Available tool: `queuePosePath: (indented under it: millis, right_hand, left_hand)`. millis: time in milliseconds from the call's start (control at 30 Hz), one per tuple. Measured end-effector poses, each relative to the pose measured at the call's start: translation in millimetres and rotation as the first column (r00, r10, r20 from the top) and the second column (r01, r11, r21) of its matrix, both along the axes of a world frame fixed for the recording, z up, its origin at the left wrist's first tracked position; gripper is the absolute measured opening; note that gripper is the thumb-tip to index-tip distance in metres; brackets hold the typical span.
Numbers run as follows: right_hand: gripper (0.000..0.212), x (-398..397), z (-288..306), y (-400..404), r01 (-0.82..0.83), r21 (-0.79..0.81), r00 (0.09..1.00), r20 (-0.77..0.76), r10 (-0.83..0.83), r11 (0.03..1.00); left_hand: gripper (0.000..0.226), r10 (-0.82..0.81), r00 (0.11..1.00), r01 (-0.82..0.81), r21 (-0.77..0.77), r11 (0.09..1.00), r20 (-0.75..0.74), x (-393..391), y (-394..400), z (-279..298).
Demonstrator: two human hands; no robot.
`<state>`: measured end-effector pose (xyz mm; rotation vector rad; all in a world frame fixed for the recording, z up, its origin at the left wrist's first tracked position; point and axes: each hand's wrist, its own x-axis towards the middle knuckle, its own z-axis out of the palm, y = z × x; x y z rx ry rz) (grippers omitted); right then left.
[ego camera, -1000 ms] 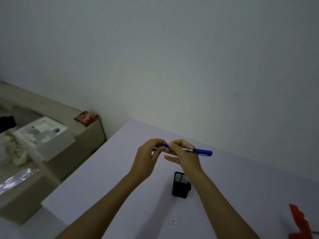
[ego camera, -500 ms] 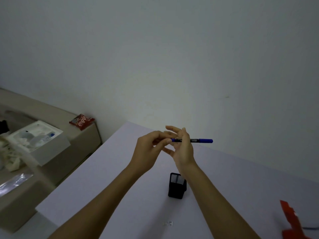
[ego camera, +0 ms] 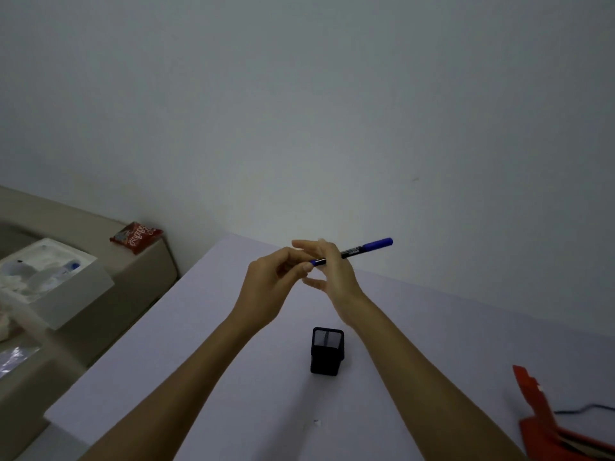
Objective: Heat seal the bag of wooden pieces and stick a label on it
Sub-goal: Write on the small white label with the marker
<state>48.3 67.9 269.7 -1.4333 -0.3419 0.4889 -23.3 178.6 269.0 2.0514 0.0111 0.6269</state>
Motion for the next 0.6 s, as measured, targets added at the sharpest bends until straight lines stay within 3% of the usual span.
queuePosePath:
  millis: [100, 267, 600]
  right_hand:
    - [0.036, 8, -9, -8, -0.023, -0.161, 1.0, -0.018, 0.021, 0.987]
    - [0.027, 22, -49, -36, 0.147, -0.251, 0.974, -0.13, -0.183, 0.957]
    - [0.013, 32, -152, -77, 0.063, -0.486, 0.936, -0.274, -0.22, 0.872]
  left_hand:
    - [0.02, 0.056, 0.997, -0.051, 0.115, 0.992, -0.046, 4, 15, -16]
    - [0.019, 0.222, 0.963, -0.193, 0.18, 0.964, -0.153, 17, 33, -68]
    - [0.023, 0.179, 0.833, 0.023, 0.357, 0.934, -0.524, 57, 4, -190]
